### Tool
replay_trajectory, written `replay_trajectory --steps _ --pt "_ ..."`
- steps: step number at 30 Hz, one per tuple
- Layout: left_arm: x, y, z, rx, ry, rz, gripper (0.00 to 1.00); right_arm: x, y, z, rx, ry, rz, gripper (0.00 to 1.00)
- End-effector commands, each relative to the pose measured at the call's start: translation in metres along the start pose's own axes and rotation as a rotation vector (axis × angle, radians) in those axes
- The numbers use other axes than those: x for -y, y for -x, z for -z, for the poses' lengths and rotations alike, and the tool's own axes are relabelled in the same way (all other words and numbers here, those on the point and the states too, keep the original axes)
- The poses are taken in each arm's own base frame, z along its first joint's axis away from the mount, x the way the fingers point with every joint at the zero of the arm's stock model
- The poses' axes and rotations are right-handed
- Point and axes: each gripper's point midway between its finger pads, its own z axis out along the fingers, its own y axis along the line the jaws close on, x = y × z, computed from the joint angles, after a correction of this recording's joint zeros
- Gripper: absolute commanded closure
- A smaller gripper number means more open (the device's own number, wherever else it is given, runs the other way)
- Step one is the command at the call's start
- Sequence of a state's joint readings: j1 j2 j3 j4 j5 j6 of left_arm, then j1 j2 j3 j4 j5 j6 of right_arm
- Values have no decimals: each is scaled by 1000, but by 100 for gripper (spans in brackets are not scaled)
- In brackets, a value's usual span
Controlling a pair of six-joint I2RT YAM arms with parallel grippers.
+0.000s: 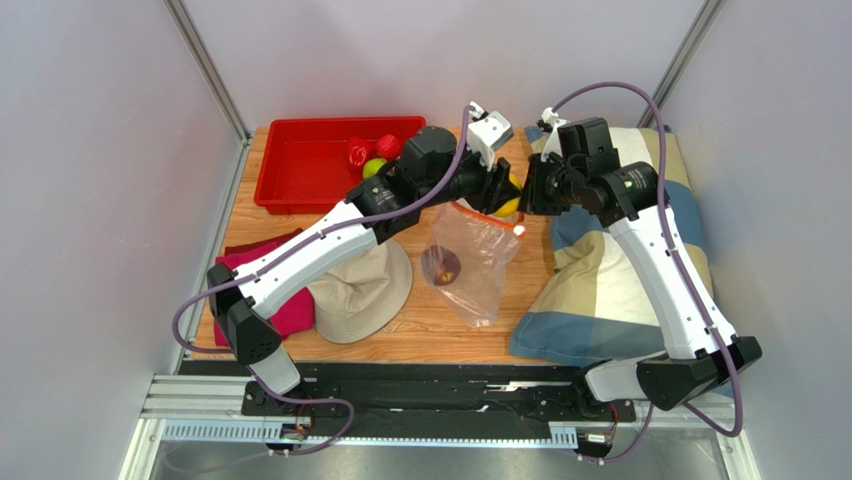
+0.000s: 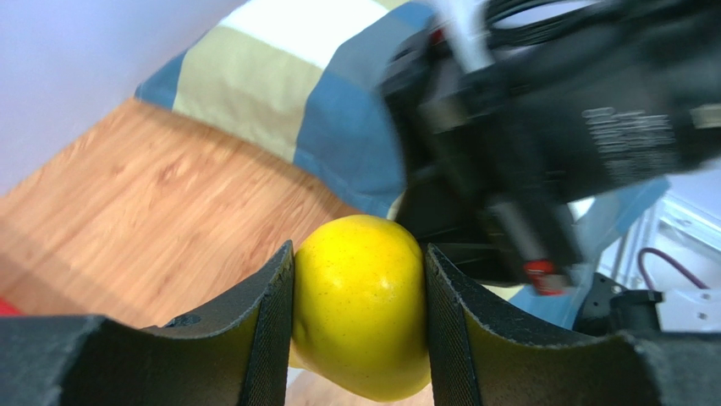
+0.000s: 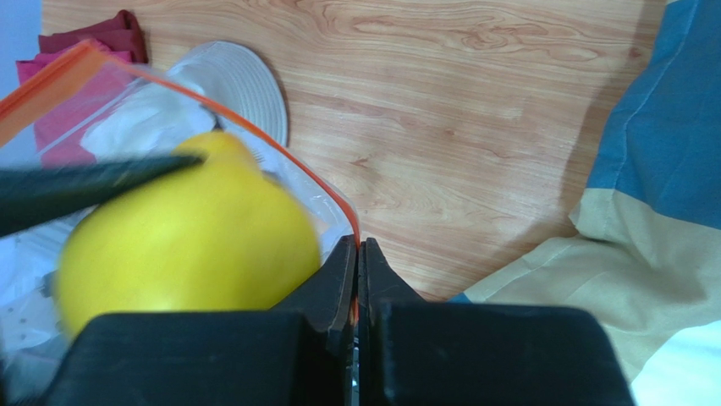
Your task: Open the zip-top bag and remove the fake food
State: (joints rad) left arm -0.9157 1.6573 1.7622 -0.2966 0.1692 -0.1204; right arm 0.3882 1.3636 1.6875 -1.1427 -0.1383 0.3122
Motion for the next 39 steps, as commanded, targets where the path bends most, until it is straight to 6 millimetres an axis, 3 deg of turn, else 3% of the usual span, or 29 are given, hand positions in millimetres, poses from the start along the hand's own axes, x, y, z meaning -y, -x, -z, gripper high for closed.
replay_trajectory --steps 1,3,5,6,8,13,14,15,16,17,19,21,23,24,25,26,27,28,29,31,32,33,34,35,36,39 --pt "-15 -9 -7 18 79 87 100 -22 3 20 70 110 7 100" --pt "-24 -9 -8 19 132 101 100 -27 6 22 101 156 -10 100" --pt "-31 -16 -7 0 177 124 100 -34 14 36 166 214 -35 100" --pt "-42 -16 -6 3 241 134 100 -35 16 36 169 220 -41 100" --pt "-41 -14 -5 -2 228 148 100 -27 10 27 130 176 -46 100" --pt "-13 22 15 85 6 203 100 0 -22 2 24 70 -56 100" --pt "-23 16 19 84 -19 286 100 4 -27 -2 1 51 -51 100" --pt "-10 23 32 99 -143 315 100 11 -34 -6 -19 19 -53 100" --pt "-9 39 38 174 -210 323 100 15 -38 -9 -31 1 -54 100" --pt "-9 27 40 165 -255 410 100 20 -45 -14 -52 -15 -57 100" --pt "-34 29 56 200 -277 447 100 21 -50 -16 -65 -15 -60 100" --pt "-75 8 58 186 -125 522 100 19 -52 -18 -76 2 -65 100" --pt "-145 -24 67 157 168 608 100 17 -53 -18 -78 15 -68 100" --pt "-171 -49 66 107 281 657 100 15 -53 -18 -83 25 -70 100" --pt "-206 -82 80 27 429 738 100 13 -53 -17 -82 31 -73 100" --pt "-228 -85 85 30 507 762 100 13 -54 -17 -84 37 -73 100" --pt "-251 -112 80 -19 552 798 100 11 -55 -17 -88 46 -76 100" --pt "-275 -123 87 -24 601 826 100 10 -56 -18 -92 52 -77 100" --pt "-290 -121 87 -12 626 833 100 10 -56 -18 -94 54 -77 100" --pt "-317 -161 80 -107 683 872 100 10 -57 -18 -96 55 -79 100" --pt "-337 -149 83 -89 726 854 100 10 -58 -17 -97 58 -79 100" --pt "-345 -185 79 -191 762 886 100 10 -59 -18 -99 57 -77 100" --pt "-353 -193 80 -232 783 862 91 10 -59 -18 -99 57 -78 100" --pt "-365 -181 80 -222 804 831 75 10 -59 -17 -98 56 -77 100" --pt "-368 -206 78 -298 821 842 53 10 -59 -17 -98 59 -76 100" --pt "-375 -205 84 -340 845 780 42 6 -57 -18 -100 78 -76 100"
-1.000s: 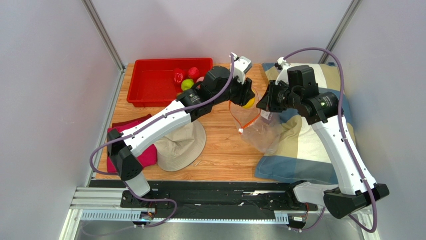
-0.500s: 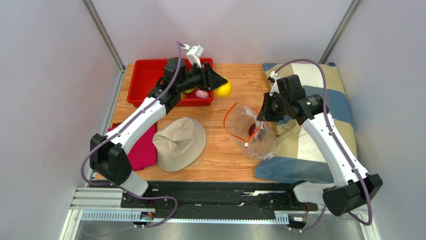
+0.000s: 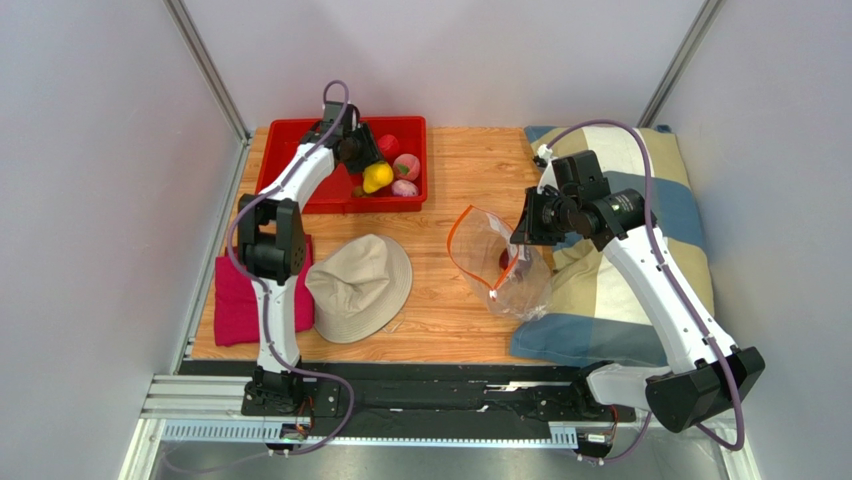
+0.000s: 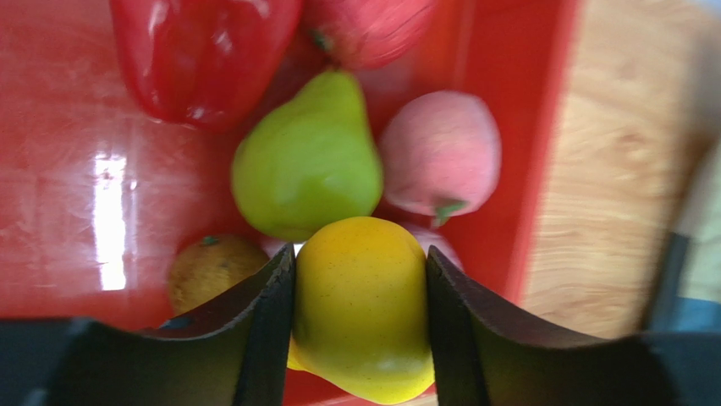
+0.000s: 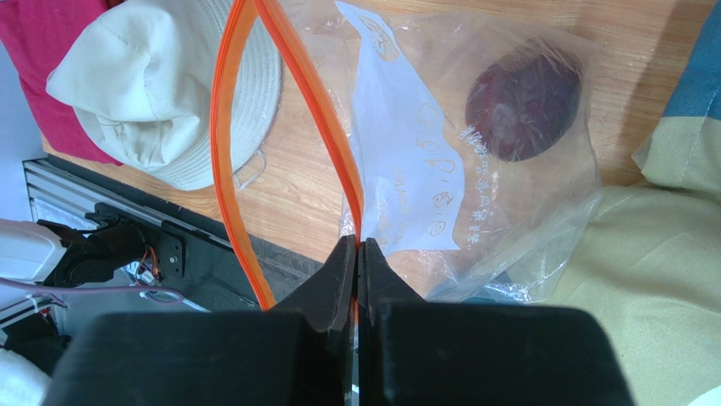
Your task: Open the zip-top bag and remove the fake food
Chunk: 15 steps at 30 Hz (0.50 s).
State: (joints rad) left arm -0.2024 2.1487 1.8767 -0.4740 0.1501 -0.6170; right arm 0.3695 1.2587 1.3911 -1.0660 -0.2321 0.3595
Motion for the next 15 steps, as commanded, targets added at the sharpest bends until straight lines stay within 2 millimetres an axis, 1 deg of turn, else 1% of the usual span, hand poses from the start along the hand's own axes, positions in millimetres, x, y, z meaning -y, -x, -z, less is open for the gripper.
replay_trajectory --steps 1,2,3,4,5,7,8,9,10,11,12,13,14,15 --pt "-3 10 25 -8 87 -122 41 -11 6 6 29 54 14 100" --pt "-4 14 34 7 93 -132 37 -15 6 5 24 78 15 100" --pt "-3 15 37 15 90 -142 26 -16 6 3 12 87 12 100" --pt "-4 17 41 24 92 -171 20 -18 5 1 3 97 13 100" --pt "-5 20 49 41 104 -182 11 -21 4 0 -7 117 11 100" --pt "-8 20 58 37 127 -219 10 -23 3 -4 -24 127 5 100" --pt "-5 24 67 48 123 -231 10 -25 3 -5 -27 139 7 100" --pt "-4 21 74 34 119 -238 15 -26 3 -6 -31 141 4 100" --pt "-3 15 79 15 98 -261 21 -27 3 -7 -33 145 1 100" --pt "18 12 100 17 3 -273 29 -29 3 -7 -39 159 1 100" --pt "34 13 109 45 -75 -287 47 -32 4 -6 -38 174 8 100" --pt "54 2 118 42 -160 -305 54 -35 4 -8 -45 185 10 100" --pt "70 -23 140 11 -275 -321 60 -38 5 -7 -44 199 12 100" --pt "88 -27 150 43 -352 -330 65 -41 5 -8 -46 208 14 100"
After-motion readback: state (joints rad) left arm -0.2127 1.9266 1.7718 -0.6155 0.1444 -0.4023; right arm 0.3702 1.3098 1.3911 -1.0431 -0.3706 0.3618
